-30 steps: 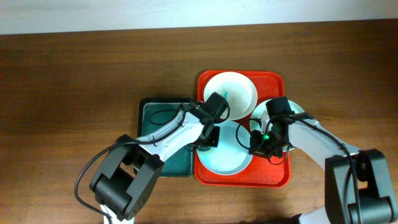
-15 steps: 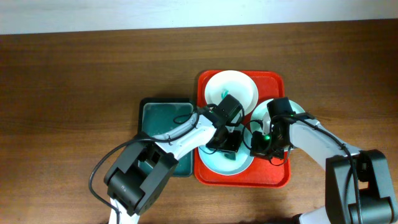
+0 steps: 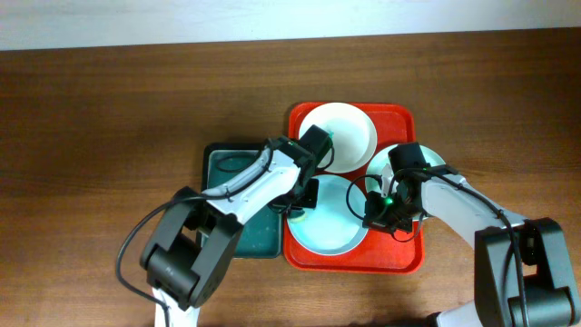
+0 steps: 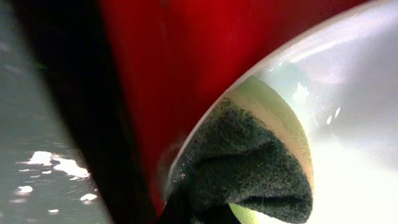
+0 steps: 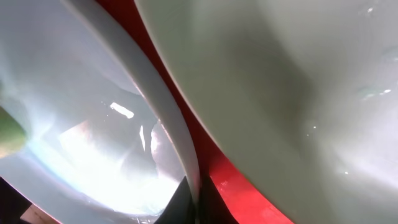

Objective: Clean dirty plates on tray and stack at the side
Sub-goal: 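Scrub the light blue plate with the sponge in the left gripper, then lift the light blue plate with the right gripper over the sink tray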

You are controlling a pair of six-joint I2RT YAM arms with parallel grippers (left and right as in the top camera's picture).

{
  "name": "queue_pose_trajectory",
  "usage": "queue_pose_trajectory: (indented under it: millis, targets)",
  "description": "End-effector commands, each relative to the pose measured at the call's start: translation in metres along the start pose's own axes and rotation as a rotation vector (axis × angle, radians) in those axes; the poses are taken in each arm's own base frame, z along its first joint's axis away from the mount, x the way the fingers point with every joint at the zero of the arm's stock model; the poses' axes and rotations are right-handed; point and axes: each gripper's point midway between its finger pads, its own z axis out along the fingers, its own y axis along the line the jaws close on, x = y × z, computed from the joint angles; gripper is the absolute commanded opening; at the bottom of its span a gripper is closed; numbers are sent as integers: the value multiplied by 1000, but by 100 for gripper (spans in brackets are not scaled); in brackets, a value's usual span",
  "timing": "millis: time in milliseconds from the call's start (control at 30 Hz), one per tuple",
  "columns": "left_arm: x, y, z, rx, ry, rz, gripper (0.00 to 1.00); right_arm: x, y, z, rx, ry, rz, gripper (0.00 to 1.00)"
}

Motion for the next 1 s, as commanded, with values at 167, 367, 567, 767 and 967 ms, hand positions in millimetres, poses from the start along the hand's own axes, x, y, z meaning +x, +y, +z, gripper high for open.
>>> queue_pose_trajectory:
  millis: [167, 367, 567, 767, 967]
  targets:
    - [-6, 48, -136, 55, -260, -24, 0, 11, -21, 8, 91, 36, -26, 4]
    - [9, 113, -138, 22, -262, -140, 0, 11, -17, 9, 65, 42, -29, 4]
    - [27, 118, -43, 31, -237, -142, 5, 8, -16, 9, 61, 30, -34, 4]
    - [25, 105, -55, 103, -236, -135, 52, 7, -15, 8, 63, 26, -35, 4]
    - [28, 135, -131, 115, -326, -230, 75, -14, 21, -58, 95, -121, -151, 4]
